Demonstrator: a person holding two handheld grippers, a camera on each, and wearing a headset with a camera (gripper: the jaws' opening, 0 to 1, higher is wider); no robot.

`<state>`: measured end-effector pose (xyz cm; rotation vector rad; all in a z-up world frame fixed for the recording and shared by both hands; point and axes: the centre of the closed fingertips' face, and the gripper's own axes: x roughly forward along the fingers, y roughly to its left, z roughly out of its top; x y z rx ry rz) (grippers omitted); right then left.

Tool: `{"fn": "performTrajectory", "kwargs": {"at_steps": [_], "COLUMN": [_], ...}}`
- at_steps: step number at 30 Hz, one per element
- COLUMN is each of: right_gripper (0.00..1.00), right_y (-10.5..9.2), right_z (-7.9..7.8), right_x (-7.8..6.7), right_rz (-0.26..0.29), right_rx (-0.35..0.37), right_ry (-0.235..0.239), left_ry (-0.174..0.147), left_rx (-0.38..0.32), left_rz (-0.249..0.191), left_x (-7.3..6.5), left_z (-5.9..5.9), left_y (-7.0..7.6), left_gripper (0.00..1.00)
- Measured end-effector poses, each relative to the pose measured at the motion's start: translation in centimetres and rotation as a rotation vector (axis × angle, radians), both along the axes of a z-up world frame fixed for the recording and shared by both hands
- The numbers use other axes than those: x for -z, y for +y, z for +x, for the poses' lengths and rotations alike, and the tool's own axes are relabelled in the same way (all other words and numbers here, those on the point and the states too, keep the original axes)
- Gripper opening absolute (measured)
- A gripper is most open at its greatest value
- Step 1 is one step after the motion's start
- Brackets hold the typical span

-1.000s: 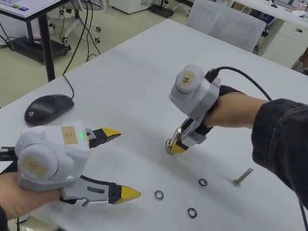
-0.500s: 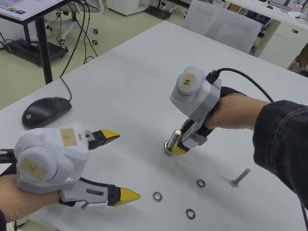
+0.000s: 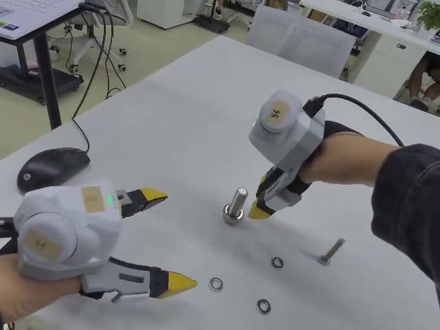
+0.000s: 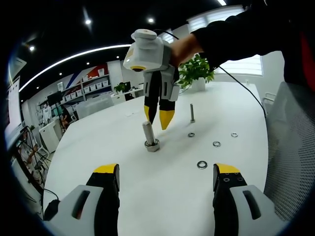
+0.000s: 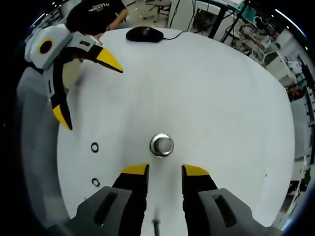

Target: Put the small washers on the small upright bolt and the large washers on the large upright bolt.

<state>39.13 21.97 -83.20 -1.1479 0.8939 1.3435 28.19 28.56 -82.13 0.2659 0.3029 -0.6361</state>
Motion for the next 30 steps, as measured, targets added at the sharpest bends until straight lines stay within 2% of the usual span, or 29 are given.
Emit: {"fn": "performTrajectory", "kwargs": {"at_steps": [7,21,30], "right_gripper": [0.27,0.27,0.26], "right_y": [-0.3,-3.1,-5.0], "right_z": [-0.9,-2.1,-2.9], "right_x": [-0.7,-1.7,-1.4], "right_rz": [0.031,0.066,0.06], "right_rx": [0.02,0.086,0.121], "right_ry": [0.002,-0.005,0.002], "left_ry": [-0.003,-0.004,-0.006], "left_rx": [0.024,0.079,0.108], "left_rz": [0.008,0.02,0.019], "left_x": [-0.3,-1.0,-1.4], "left_z": [0.0,0.0,-0.2], "left_y": [-0.4,-1.7,-2.7], "left_gripper": [0.77,0.77,0.77]}}
